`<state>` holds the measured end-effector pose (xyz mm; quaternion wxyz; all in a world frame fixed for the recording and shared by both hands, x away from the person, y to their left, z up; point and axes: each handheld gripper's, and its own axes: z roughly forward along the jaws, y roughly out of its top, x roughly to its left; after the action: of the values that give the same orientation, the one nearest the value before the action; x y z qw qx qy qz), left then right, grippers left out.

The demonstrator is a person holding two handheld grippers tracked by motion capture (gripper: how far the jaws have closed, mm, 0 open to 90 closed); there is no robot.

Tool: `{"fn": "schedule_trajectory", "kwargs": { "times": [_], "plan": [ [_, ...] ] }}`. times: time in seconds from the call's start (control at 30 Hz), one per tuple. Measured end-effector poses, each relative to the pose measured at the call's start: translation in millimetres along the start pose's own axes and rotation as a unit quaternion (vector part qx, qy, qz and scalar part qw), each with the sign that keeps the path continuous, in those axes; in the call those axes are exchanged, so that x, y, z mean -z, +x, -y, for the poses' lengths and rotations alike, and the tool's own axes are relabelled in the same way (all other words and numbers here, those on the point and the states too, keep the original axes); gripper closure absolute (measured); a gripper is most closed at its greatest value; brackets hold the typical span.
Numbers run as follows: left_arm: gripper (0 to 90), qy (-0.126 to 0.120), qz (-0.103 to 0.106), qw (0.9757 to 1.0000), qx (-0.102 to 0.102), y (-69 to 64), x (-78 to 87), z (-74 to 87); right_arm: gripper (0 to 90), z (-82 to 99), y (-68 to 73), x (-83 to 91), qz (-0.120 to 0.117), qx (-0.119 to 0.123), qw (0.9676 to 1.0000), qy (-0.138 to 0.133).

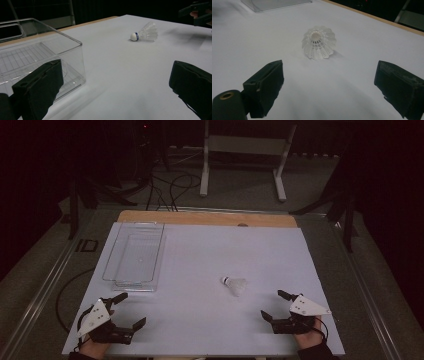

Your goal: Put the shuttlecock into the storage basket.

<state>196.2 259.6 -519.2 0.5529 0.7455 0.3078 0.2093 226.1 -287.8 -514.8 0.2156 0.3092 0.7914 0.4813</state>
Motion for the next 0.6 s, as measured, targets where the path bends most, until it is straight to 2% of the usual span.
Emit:
{"fn": "schedule_trajectory", "kwargs": {
  "times": [0.3,0.6],
  "plan": [
    [0.0,0.002,-0.008,0.9999,-0.010,0.9,-0.9,0.2,8.9,-0.6,2.9,1.4,0.014,0.020,0.9997,-0.007],
    [0.0,0.009,0.002,0.9999,-0.007,0.2,-2.1,-0.3,8.9,-1.0,3.1,2.8,0.018,0.023,0.9995,-0.009]
  ]
}}
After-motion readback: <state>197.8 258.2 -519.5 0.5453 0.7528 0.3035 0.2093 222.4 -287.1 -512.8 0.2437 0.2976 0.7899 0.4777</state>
